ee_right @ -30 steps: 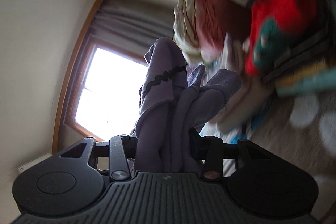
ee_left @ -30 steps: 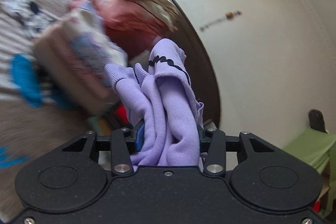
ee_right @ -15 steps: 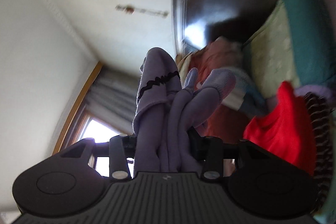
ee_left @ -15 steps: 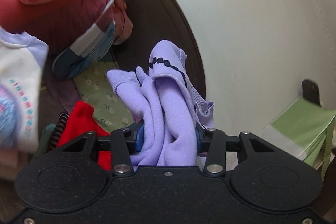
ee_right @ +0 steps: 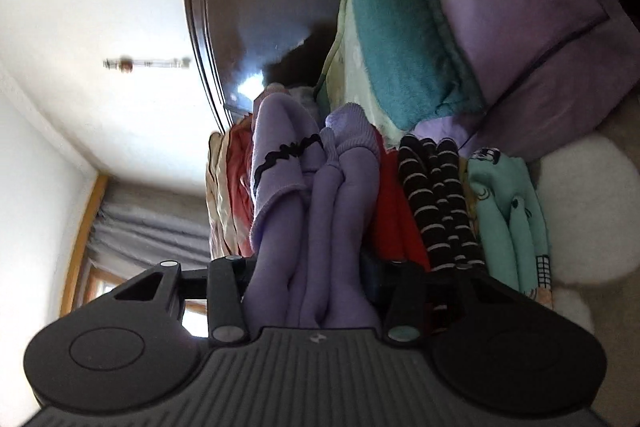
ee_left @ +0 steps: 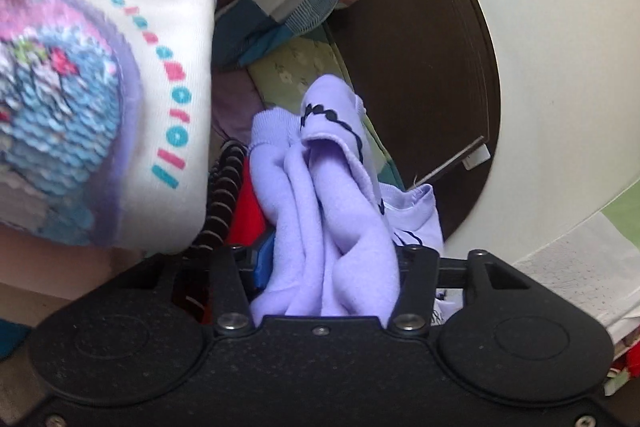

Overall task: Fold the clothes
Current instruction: 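Lift the folded sweatshirt with both grippers and carry it toward the clothes stack, then lower the sweatshirt onto the folded clothes stack and open both grippers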

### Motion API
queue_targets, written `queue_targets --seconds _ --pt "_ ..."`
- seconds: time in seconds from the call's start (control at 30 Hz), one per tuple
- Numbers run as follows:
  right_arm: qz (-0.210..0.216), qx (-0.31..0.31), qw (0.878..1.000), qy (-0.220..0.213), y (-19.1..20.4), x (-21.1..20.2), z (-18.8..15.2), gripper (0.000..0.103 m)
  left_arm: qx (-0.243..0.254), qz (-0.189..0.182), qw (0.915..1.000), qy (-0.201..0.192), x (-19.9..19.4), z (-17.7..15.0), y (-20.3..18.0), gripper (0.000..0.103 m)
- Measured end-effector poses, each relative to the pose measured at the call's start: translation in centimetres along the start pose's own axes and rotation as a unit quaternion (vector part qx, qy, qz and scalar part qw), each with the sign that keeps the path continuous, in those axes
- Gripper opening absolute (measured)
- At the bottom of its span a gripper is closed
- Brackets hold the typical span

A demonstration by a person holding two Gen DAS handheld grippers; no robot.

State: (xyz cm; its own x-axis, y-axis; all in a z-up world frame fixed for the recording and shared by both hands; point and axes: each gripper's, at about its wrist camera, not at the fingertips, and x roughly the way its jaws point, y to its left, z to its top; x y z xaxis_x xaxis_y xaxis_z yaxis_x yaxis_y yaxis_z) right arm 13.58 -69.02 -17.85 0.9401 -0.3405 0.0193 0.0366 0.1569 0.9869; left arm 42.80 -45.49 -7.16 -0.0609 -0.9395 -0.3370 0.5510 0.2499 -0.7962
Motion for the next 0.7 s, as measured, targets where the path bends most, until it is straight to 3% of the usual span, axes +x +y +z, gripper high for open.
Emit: queue_targets --seconds 0.13,0.23,0.3,0.4,0.53,0.67,0.7 --pt "-0.007 -0.054 0.998 0.01 1.8 -1.7 -0.3 0.057 0.073 0.05 0.995 -0.048 -2.6 -0.8 -3.5 0.057" --pt "-0.015 -0.114 0.993 0.004 3.0 -3.7 -0.3 0.058 0.138 0.092 0.9823 -0.087 -4.6 -1.9 -6.1 0.057" --pt "-0.031 -0.18 0.983 -0.015 4.1 -5.9 -0.4 0.058 0.187 0.128 0.9652 -0.131 -6.4 -3.6 -8.3 0.057" --pt "-0.022 -0.31 0.949 -0.048 6.8 -8.7 -1.4 0.058 0.238 0.132 0.944 -0.187 -7.9 -6.3 -10.5 0.057" --pt "0.014 -0.457 0.889 -0.033 9.9 -7.2 -2.8 0.057 0.297 0.115 0.9291 -0.189 -6.5 -9.0 -12.1 0.057" --pt "-0.011 -0.5 0.864 0.05 9.6 -3.1 -4.2 0.057 0.343 0.18 0.9107 -0.143 -1.7 -9.6 -10.0 0.057" --pt "-0.02 -0.493 0.867 0.063 8.9 -2.0 -4.4 0.057 0.349 0.194 0.9055 -0.144 -1.0 -9.5 -9.0 0.058"
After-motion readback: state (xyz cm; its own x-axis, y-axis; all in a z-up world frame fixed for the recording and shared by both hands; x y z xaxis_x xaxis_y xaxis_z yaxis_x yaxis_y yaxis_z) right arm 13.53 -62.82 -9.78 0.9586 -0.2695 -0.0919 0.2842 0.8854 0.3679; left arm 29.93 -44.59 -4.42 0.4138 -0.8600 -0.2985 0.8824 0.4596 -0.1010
